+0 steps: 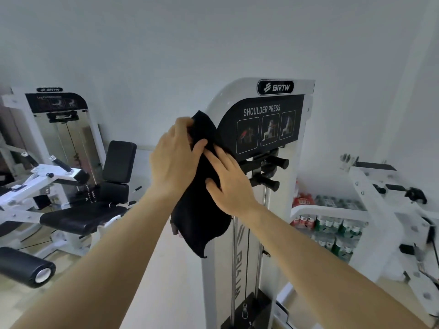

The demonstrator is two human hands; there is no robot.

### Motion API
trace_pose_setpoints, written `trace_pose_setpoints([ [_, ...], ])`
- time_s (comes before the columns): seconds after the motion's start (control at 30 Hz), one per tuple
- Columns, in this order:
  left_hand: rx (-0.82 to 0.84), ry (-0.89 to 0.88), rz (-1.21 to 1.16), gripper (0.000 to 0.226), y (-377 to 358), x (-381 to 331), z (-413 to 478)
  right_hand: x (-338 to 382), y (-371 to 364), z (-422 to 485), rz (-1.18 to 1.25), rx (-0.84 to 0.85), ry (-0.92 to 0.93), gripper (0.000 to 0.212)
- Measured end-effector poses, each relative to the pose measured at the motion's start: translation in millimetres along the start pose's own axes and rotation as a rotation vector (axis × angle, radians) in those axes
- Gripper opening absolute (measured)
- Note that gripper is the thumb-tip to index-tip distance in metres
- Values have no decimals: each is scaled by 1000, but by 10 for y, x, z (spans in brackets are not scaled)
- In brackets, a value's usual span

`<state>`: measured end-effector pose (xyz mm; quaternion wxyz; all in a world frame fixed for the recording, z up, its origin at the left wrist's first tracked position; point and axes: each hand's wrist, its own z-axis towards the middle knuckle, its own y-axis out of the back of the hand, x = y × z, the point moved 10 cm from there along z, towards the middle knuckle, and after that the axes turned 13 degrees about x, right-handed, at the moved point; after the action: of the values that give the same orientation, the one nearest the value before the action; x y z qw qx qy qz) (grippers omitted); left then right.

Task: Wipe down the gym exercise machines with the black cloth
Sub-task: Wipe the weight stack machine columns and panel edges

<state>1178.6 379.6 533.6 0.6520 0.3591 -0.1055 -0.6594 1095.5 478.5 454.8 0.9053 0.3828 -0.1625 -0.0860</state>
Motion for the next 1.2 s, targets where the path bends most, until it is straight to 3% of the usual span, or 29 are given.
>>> trace_pose_setpoints([
  [0.13,120,-121,198,54,-78,-189,215,-39,70,12,-14,50,9,61],
  [0.27,-18,-197,154,22,61,-260,262,-54,110,8,13,61,18,55],
  [0.33,-7,-201,131,17,41,-322,221,-93,138,-20,52,8,8,46],
  [0.43,72,-166,52,16,-82,-382,96,-347,191,-167,191,-145,-132,28],
  [0.5,111,-188,-29,20,-174,-429,-10,-590,160,-360,263,-199,-270,36],
  [0.57,199,-225,-126,22,-336,-480,-141,-809,25,-595,260,-138,-365,47],
  [0.7,433,-185,-357,15,-800,-538,-500,-1164,-286,-1145,182,79,-446,38],
  [0.83,602,-115,-487,13,-1271,-561,-857,-1319,-620,-1594,388,337,-462,84],
  [0.87,636,-99,-510,14,-1380,-552,-931,-1329,-664,-1679,393,387,-453,79],
  [1.0,689,-48,-590,19,-1692,-508,-1148,-1540,-741,-2080,443,491,-543,9],
  [1.13,681,113,-635,27,-1930,-332,-1298,-1870,-625,-2511,488,445,-744,12],
  [1.2,672,173,-610,29,-2029,-221,-1363,-1950,-546,-2662,417,455,-756,9],
])
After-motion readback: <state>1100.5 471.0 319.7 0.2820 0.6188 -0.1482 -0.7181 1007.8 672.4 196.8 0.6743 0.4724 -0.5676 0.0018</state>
